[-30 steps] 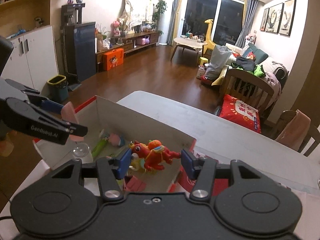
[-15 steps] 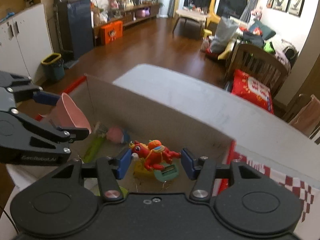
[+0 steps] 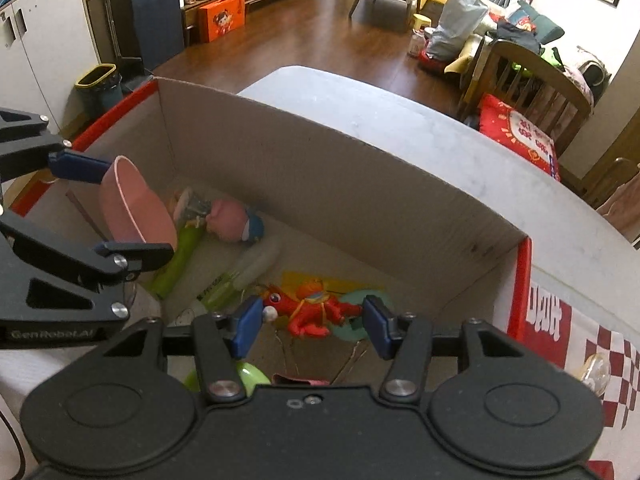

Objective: Organize rigid objects
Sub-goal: 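Open both tools to drop the heart case and keychain into the box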

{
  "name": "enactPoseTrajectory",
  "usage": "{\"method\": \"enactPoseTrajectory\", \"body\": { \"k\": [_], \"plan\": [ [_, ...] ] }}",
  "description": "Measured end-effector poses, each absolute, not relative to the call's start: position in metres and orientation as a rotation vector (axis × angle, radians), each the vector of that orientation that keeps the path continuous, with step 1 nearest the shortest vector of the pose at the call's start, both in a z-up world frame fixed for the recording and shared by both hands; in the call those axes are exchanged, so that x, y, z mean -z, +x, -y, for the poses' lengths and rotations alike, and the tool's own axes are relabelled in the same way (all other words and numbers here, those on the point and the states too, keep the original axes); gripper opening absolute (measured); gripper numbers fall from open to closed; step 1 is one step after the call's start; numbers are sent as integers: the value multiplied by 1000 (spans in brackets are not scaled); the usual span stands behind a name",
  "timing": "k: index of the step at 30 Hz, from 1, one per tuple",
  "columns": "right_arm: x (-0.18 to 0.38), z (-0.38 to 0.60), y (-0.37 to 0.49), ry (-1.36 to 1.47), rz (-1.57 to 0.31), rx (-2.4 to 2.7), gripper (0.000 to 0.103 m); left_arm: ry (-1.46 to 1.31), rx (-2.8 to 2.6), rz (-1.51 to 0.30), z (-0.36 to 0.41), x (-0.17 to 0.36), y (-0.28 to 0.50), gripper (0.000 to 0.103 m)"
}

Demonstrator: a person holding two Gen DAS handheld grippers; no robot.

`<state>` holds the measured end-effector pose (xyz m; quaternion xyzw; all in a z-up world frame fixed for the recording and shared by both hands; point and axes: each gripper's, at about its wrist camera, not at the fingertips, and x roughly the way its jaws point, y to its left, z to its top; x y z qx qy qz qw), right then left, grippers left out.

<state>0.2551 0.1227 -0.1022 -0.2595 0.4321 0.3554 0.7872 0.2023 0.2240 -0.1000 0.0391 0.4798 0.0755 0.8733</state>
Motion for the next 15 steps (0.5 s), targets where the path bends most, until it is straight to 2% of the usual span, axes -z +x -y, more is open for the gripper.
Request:
{"method": "enactPoseTrajectory", "body": {
  "k": [15],
  "plan": [
    [90,-116,250,-565,-902,-787,63,43,-153,-1025,-227,103,202,68]
  ]
}}
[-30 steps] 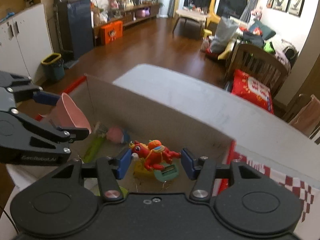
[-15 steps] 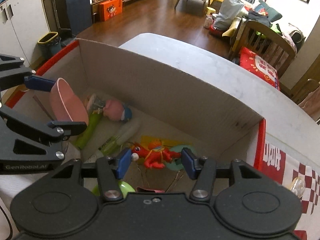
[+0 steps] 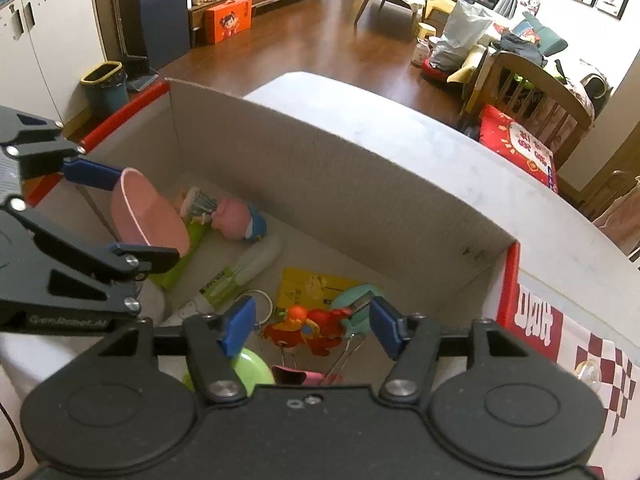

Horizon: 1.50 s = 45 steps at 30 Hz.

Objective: Organize rigid objects
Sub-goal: 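Open both tools to drop the heart case and keychain into the box, then move both tools back to the astronaut keychain and correction tape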

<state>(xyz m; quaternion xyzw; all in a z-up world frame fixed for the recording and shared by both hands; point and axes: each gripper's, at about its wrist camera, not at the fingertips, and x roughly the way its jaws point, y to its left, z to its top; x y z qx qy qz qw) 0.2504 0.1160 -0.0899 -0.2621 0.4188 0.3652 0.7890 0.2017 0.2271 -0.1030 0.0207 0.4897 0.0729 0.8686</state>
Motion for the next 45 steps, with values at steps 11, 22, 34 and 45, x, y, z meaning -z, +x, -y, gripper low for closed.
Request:
{"method": "enactPoseTrajectory", "body": {
  "k": [11,22,34,45],
  "plan": [
    [61,-97,238,-528,-849,-813,66,-18,-158,-992,-219,88,188,72],
    [23,-60,226,-426,-802,-864,82,-66,-143,-915,-198,59,166,79],
    [-11,3,216,-313,-735,-913,93,-115,-125,-812,-165,17,141,81],
    [-32,96,221,-230,-643,-884,102,-150,-104,-731,-106,-11,141,84]
  ]
}}
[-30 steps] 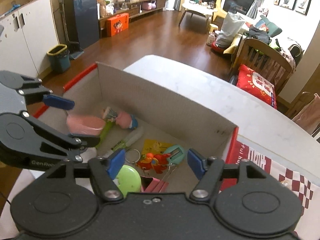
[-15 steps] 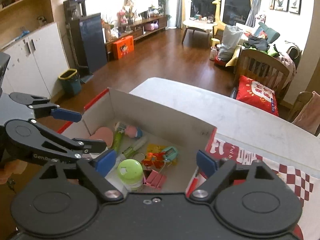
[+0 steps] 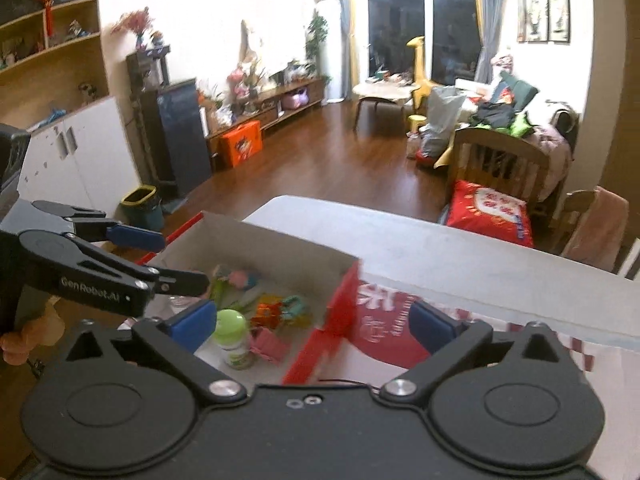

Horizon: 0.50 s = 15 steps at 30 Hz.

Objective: Organize rigid objects
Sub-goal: 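Move both tools back to the astronaut keychain and correction tape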

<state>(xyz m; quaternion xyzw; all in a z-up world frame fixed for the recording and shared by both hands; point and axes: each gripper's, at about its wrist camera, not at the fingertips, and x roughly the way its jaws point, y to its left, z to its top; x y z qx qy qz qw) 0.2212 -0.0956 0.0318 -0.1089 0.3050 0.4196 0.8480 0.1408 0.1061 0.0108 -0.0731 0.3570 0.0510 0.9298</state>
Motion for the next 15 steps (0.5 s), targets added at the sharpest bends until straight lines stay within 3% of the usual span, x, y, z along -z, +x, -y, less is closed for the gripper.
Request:
{"method": "enactPoseTrajectory", "body": {
  "k": [8,15],
  "plan": [
    [-26,166,241,-205,-629,-811,103,-131,-49,-706,-48,-17,161,84],
    [-12,213,270,-217,-641,-766,103,-124,10,-690,15,0,186,91]
  ]
}}
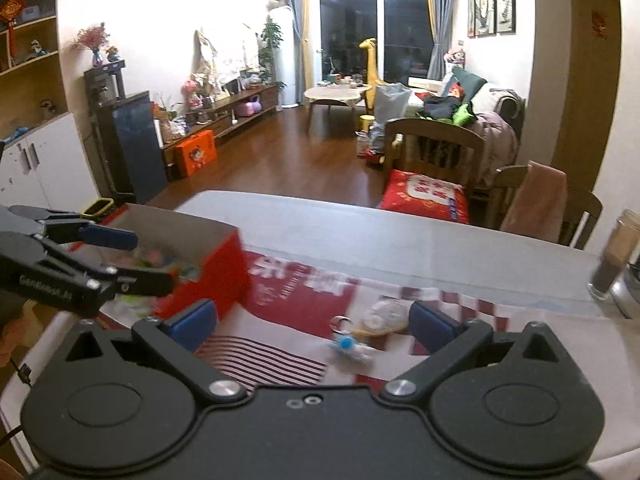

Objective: Organize rigid objects
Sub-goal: 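Move both tools back to the astronaut keychain and correction tape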

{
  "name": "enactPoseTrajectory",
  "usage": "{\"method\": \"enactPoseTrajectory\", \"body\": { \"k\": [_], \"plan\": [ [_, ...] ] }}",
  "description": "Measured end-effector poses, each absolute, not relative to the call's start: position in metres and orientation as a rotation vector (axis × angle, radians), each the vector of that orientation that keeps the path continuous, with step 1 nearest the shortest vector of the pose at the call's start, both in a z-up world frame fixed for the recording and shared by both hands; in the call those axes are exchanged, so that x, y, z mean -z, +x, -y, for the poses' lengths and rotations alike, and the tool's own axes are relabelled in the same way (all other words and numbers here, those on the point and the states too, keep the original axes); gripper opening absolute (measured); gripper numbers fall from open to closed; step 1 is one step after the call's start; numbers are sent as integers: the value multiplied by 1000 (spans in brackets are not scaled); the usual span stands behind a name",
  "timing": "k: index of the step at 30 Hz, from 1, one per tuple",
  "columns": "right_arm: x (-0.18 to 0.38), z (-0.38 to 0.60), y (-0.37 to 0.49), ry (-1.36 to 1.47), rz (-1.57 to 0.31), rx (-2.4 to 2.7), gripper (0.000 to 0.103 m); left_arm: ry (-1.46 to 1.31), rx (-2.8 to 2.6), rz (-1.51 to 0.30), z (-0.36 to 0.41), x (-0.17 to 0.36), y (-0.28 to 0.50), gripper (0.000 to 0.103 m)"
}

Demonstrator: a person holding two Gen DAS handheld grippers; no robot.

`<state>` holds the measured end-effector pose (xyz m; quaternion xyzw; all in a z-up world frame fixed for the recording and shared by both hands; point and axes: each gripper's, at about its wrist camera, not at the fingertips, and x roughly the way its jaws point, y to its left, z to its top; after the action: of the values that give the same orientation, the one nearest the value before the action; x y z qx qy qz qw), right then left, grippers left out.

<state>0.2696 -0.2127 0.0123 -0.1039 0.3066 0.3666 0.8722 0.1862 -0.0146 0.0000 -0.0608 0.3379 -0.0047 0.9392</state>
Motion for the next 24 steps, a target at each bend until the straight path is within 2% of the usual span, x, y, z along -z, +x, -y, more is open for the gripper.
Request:
{"method": "enactPoseTrajectory", "body": {
  "k": [11,24],
  "plan": [
    [24,259,333,-239,-709,-733,103,-71,-22,-717,97,43,231,92],
    [76,231,394,-305,-786,-814,102,-36,-86,-769,136,105,283,92]
  ]
}}
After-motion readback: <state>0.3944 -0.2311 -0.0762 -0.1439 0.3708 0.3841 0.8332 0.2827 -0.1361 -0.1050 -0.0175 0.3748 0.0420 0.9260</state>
